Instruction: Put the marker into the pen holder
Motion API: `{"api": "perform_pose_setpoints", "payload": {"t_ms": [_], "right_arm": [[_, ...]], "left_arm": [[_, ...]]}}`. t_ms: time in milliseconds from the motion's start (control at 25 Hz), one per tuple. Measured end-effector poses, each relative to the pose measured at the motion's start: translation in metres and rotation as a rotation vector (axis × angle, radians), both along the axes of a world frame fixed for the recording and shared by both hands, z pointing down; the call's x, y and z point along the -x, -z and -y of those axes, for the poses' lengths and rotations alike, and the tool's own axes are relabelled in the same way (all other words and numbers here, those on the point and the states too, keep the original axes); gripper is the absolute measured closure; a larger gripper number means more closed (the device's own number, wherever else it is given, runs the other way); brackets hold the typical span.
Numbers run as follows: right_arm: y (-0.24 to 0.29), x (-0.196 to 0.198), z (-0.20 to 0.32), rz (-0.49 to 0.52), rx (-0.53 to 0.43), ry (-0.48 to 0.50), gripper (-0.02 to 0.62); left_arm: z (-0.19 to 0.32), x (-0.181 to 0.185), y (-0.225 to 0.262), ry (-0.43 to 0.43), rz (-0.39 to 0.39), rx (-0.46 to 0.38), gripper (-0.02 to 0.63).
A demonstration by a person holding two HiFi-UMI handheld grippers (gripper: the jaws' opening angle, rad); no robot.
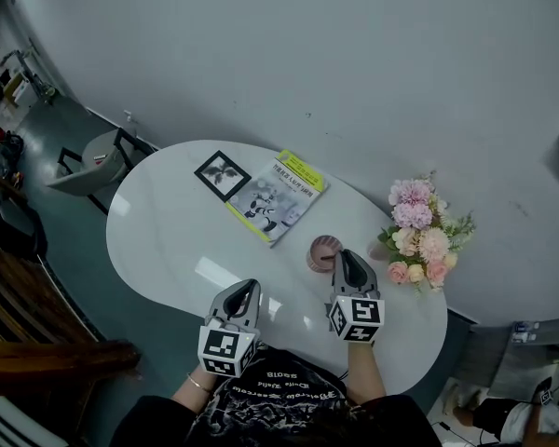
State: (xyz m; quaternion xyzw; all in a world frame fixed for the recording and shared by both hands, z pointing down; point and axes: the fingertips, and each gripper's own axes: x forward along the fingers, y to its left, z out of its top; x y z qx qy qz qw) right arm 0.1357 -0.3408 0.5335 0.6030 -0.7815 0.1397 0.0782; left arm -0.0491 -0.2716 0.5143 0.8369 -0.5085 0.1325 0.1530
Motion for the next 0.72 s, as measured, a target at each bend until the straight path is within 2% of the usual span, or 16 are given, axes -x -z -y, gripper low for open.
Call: {"api": "perform_pose_setpoints", "payload": {"t_ms": [720], "right_arm": [[-0.02,-0.006,0.002,0.099,0.02,-0.044,0.528]], "left_arm": [[-0.001,-0.002,-0.004,-0.004,0.023,0.008,0.58]]}}
